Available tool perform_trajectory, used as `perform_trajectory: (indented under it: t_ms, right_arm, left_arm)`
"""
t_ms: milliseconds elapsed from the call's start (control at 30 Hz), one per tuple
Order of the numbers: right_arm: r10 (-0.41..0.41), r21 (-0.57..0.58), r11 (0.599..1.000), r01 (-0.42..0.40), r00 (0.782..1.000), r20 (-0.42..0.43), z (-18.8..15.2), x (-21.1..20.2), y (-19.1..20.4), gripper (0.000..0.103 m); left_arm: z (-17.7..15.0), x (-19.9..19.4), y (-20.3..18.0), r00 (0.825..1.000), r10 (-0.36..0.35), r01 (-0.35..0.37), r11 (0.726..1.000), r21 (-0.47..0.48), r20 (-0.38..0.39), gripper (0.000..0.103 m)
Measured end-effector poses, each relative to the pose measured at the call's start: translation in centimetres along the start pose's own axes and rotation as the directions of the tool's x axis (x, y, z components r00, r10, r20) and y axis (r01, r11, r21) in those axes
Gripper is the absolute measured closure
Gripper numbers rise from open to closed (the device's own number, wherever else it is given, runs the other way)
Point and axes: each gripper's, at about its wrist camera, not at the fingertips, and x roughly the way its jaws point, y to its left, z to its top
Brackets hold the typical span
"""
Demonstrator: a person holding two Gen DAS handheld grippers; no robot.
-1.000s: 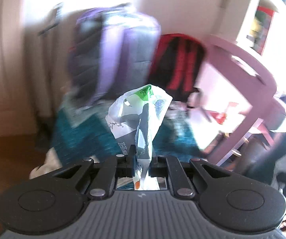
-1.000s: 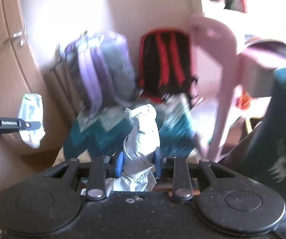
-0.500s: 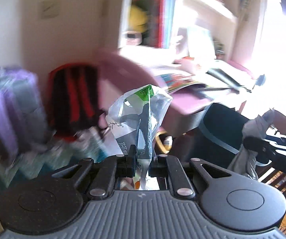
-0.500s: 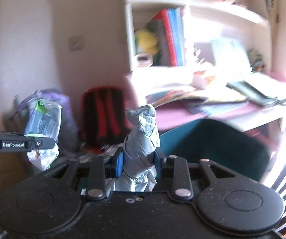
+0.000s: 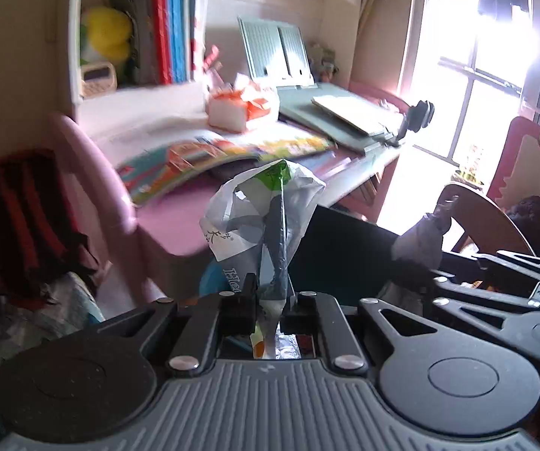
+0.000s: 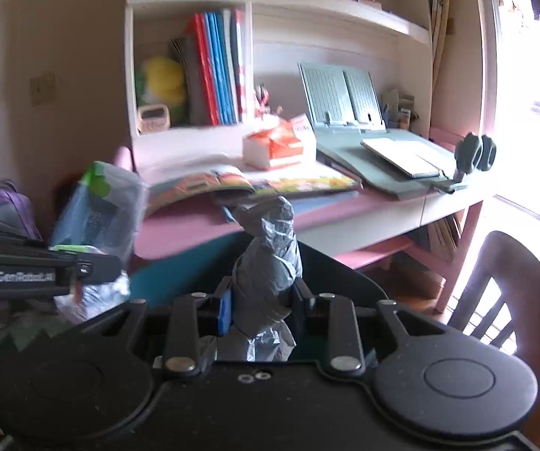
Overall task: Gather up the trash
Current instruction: 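Lift the plastic bag and tissue and carry both toward the teal bin, then open both tools over the teal bin to drop bag and tissue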
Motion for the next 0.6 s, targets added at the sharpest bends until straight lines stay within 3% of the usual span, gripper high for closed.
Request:
perform_trajectory:
  t_ms: [300,600]
  right_arm:
    - [-0.008,-0.033,0.999,0.004,0.992,-0.126,-1.8,4.1,-0.9,0.072]
    - [0.011,-0.049,0.999,-0.022,0.978,-0.209,-3.2,5.9,-0.9,0.069]
  left_arm:
    - [-0.3,6.7,-2.8,0.988,0.005,0.006,0.998,0.066,-0.152,0.093]
    - [-1.3,9.9,-2.6,0.968,-0.001,0.014,0.999,0.050,-0.251,0.090]
